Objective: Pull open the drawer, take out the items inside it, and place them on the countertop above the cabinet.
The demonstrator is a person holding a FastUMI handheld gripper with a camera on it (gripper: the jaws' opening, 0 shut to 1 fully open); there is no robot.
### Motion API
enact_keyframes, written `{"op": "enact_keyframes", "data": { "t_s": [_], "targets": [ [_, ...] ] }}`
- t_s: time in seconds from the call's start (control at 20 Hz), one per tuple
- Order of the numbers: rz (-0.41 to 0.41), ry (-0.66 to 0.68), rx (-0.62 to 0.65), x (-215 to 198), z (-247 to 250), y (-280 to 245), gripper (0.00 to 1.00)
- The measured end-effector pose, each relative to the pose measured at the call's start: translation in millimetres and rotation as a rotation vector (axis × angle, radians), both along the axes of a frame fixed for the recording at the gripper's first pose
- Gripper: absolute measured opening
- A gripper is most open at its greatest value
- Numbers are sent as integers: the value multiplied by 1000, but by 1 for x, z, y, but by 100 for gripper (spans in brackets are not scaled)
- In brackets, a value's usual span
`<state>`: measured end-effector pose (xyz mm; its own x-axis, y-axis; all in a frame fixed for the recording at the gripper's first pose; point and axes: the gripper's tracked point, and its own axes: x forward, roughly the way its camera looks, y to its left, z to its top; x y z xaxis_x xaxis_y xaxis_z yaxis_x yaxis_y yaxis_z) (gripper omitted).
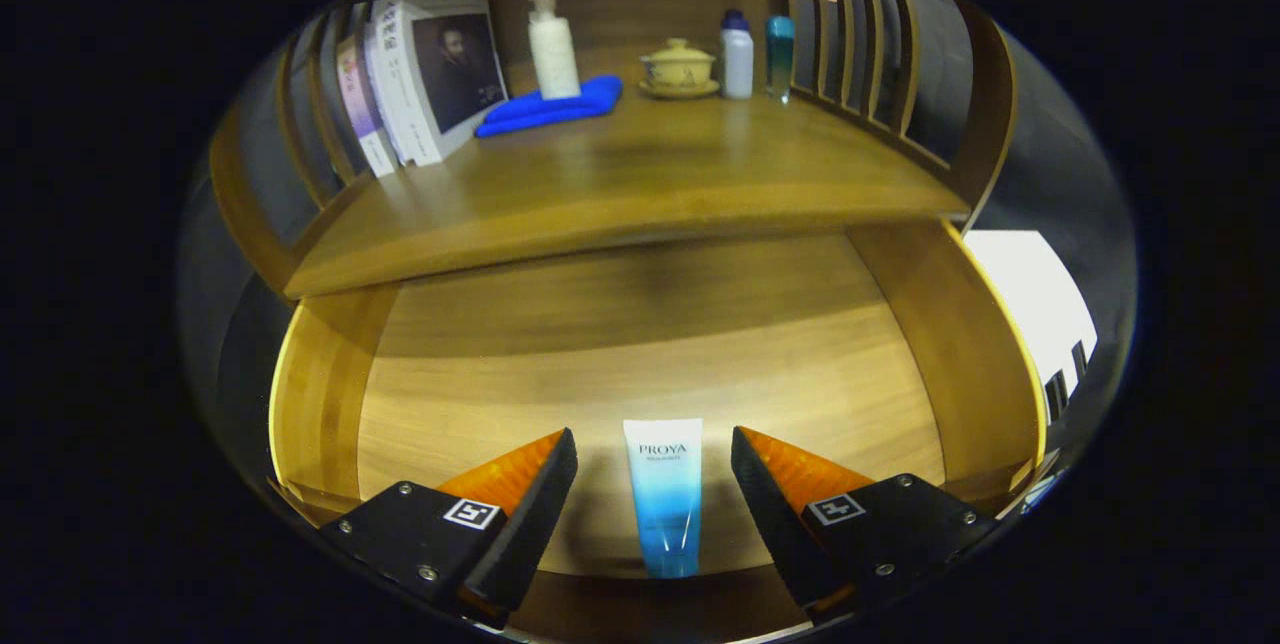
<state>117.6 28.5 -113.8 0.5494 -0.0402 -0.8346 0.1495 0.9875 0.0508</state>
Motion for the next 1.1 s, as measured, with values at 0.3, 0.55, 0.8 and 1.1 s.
{"op": "enact_keyframes", "data": {
  "t_s": [0.3,0.55,0.8,1.1],
  "targets": [
    [-37,136,18,-12,-20,-1,96],
    [-60,246,46,-25,-38,0,96],
    [-106,248,17,-29,-41,-16,78],
    [-86,144,-7,-25,-33,-12,49]
  ]
}}
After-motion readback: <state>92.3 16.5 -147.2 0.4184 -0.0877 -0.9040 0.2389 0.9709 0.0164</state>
